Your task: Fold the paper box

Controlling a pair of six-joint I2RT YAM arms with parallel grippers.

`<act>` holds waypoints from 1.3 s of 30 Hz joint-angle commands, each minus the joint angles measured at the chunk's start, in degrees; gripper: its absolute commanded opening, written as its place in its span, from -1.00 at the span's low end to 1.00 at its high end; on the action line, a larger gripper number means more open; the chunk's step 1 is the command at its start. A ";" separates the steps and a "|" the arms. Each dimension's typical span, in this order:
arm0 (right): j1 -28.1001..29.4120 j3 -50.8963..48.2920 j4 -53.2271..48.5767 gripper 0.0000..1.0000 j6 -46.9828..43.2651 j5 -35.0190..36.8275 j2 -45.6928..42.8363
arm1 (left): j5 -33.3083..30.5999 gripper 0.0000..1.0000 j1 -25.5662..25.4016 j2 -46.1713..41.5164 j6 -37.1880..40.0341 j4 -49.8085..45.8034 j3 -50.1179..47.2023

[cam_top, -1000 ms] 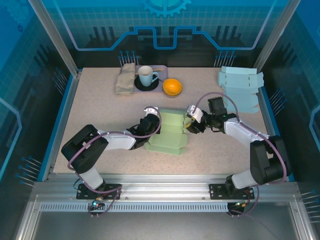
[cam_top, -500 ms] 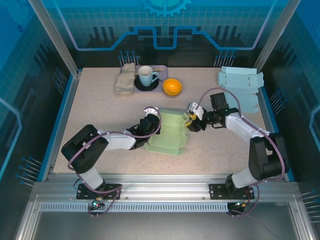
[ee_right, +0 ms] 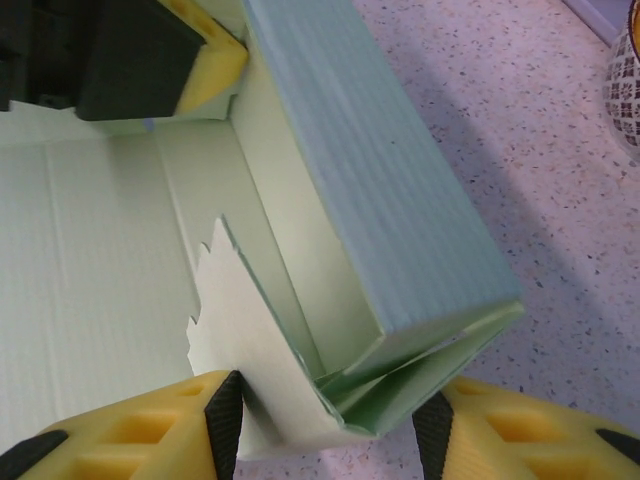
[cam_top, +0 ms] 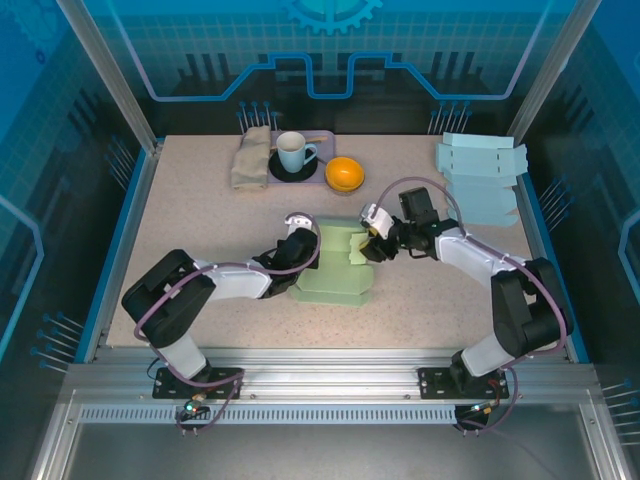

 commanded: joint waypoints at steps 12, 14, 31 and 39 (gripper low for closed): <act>6.63 7.25 2.10 -0.14 18.08 21.76 5.36 | -2.80 -1.00 -0.38 -2.23 -12.86 -13.27 7.40; 6.79 7.52 1.70 -0.21 19.76 24.14 5.66 | -3.65 -1.00 -0.39 -2.42 -13.82 -15.21 8.08; 7.65 16.45 -15.82 -0.35 41.51 58.53 12.71 | -17.58 -1.00 -1.47 -2.40 -33.39 -40.38 15.59; 7.97 14.63 -12.03 -0.22 38.32 58.21 10.75 | -18.21 -1.00 -1.89 -2.27 -33.24 -41.74 15.82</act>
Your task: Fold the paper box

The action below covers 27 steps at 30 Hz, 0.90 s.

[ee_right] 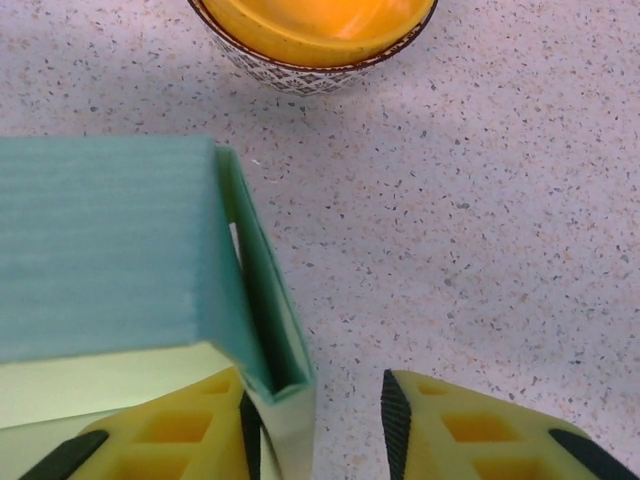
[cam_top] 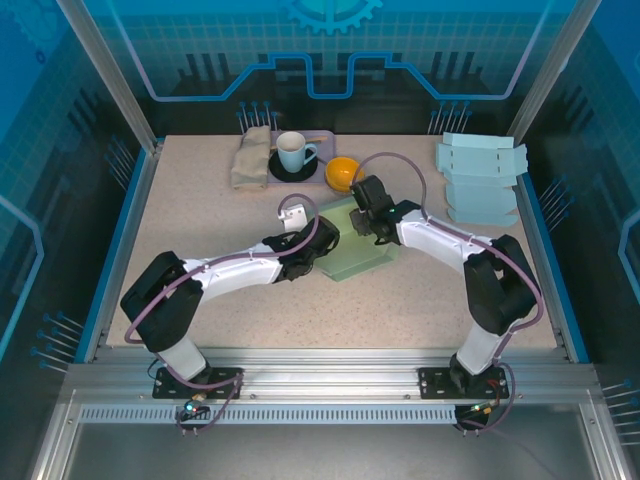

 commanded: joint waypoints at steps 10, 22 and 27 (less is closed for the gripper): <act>-5.18 -7.48 6.96 -0.12 -4.72 -17.28 -2.25 | -7.83 -1.00 1.55 -0.50 -3.65 -9.39 1.27; -4.46 -6.74 5.44 -0.05 -2.48 -20.82 0.96 | -7.84 -1.00 1.50 -0.15 -4.54 -10.78 2.18; -4.09 -6.51 5.14 -0.03 -1.83 -21.41 1.51 | -7.28 -1.00 1.45 0.14 -4.98 -10.89 2.28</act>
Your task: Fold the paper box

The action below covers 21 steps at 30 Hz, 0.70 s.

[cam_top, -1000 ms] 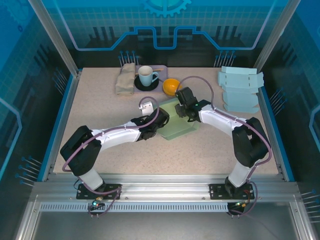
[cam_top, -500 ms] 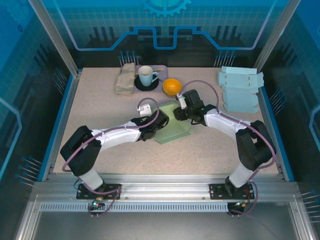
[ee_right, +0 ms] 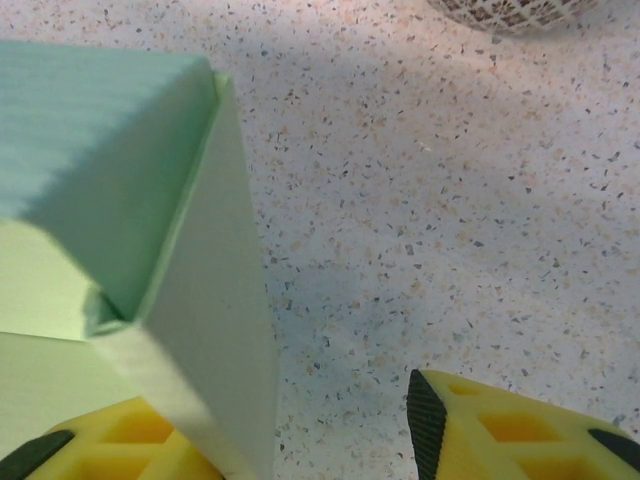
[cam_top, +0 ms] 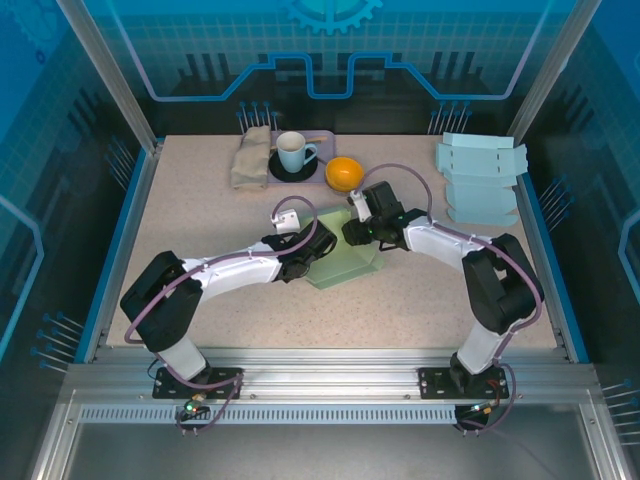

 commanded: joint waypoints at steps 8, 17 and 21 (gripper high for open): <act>-0.27 3.25 -4.85 -0.08 1.43 3.86 4.36 | -3.18 -1.00 0.94 -0.56 -3.63 -1.88 1.32; 0.44 6.63 -16.75 -0.54 8.24 30.42 5.74 | -6.41 -1.00 1.01 0.55 -5.29 -6.82 1.79; 0.46 4.95 -14.66 -0.45 7.71 31.09 4.00 | -6.78 -1.00 0.93 0.73 -5.04 -6.75 1.66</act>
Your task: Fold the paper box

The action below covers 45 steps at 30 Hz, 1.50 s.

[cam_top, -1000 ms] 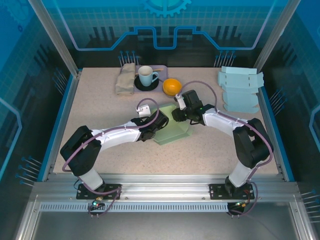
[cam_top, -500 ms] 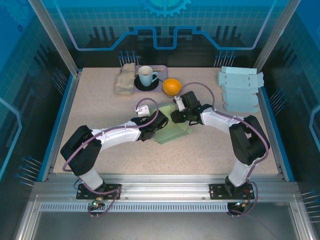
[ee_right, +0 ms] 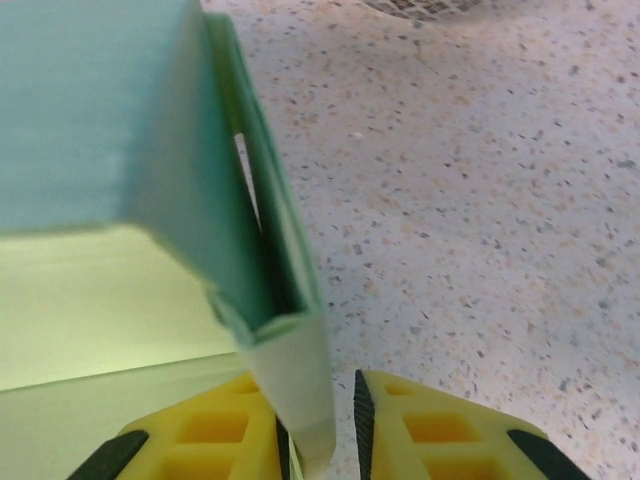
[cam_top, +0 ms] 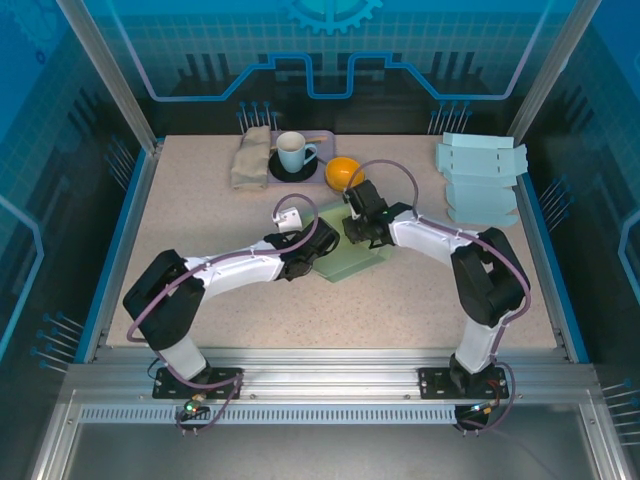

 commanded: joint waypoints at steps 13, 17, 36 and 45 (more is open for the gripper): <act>-3.59 -2.94 10.05 -0.09 -4.01 -10.40 -3.24 | -3.26 -1.00 1.22 1.72 -1.19 -6.56 2.64; -3.42 -0.46 9.37 -0.09 -3.91 -11.30 -1.51 | -3.12 -1.00 1.21 1.66 -0.99 -7.03 3.00; -2.88 2.03 10.13 -0.12 -6.08 -10.75 0.53 | -1.10 -1.00 1.21 2.81 -0.13 -6.57 2.86; -2.77 1.35 10.62 -0.11 -5.60 -10.56 0.77 | -0.46 -1.00 1.12 4.10 -0.17 -6.61 3.56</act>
